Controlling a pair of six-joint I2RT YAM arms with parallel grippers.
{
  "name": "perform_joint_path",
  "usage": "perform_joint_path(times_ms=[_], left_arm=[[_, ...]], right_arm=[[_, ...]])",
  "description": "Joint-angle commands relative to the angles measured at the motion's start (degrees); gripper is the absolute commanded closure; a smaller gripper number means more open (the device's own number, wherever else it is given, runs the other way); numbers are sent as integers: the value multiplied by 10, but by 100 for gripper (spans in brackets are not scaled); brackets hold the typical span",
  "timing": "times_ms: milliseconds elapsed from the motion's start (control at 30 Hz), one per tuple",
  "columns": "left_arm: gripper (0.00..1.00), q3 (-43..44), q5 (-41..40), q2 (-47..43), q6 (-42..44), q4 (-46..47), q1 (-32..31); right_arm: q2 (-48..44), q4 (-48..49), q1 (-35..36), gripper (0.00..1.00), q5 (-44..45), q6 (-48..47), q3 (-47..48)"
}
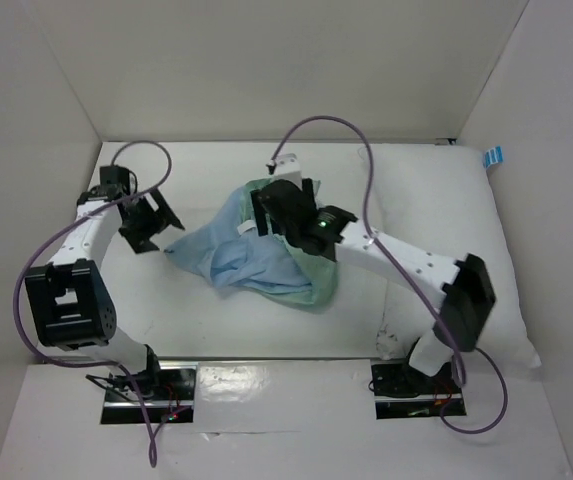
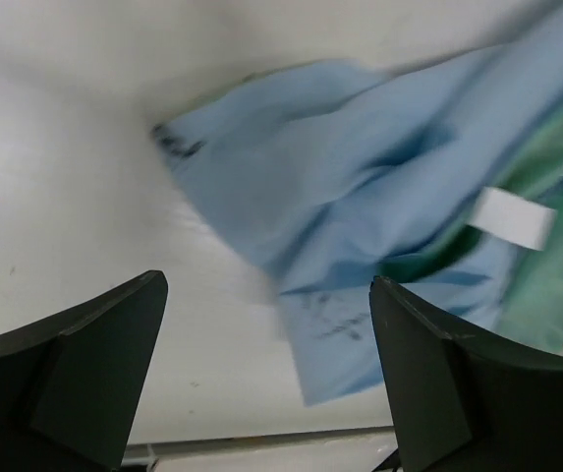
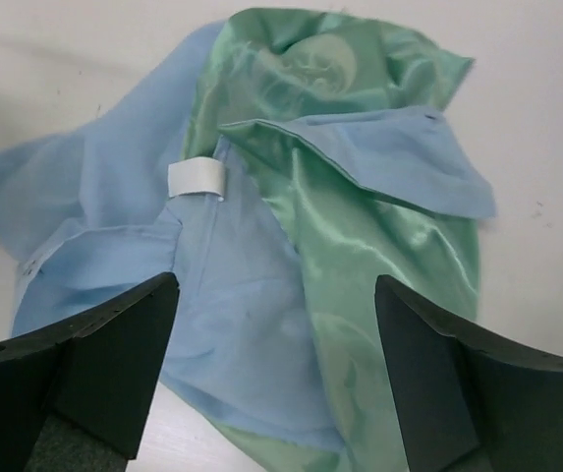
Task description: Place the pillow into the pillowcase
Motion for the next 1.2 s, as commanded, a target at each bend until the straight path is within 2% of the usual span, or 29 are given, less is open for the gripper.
perform_joint_path(times_ms=[0, 167, 333, 433, 467, 533, 567, 600, 633, 700, 733, 767, 933, 1100, 1167], left_arm=[[2, -71, -51, -6, -26, 42, 11], [2, -103, -45, 22, -32, 70, 22], [2, -109, -58, 55, -45, 93, 22], [5, -109, -47, 84, -57, 105, 17], [6, -109, -47, 92, -65, 110, 17], [14, -102, -34, 116, -65, 115, 17], [20, -102, -29, 123, -70, 121, 17], [27, -97, -23, 129, -70, 121, 17], [52, -97, -23, 136, -70, 121, 17], [91, -97, -16, 136, -76, 127, 17], [100, -80, -10, 136, -76, 127, 17], [100, -69, -3, 142, -69, 121, 17], [100, 41, 5, 124, -57, 81, 17], [100, 293, 0, 141, -38, -8, 35], [100, 395, 29, 148, -38, -26, 49]], right_arm=[[101, -44, -20, 14, -40, -47, 85], [221, -15, -58, 17, -79, -73, 165], [347, -46, -81, 15, -90, -78, 289], [372, -33, -95, 20, -90, -78, 309], [381, -33, -95, 26, -82, -71, 309], [386, -20, -114, 29, -82, -66, 309], [386, -12, -120, 32, -87, -59, 309], [391, -12, -120, 40, -96, -59, 314], [391, -12, -129, 47, -96, -59, 327], [406, -21, -134, 75, -102, -59, 346], [406, -30, -134, 97, -102, -59, 357], [398, -36, -134, 100, -97, -59, 366], [312, -36, -157, 100, -102, -82, 380], [221, -36, -226, 100, -127, -101, 453], [196, -29, -251, 100, -143, -101, 469]])
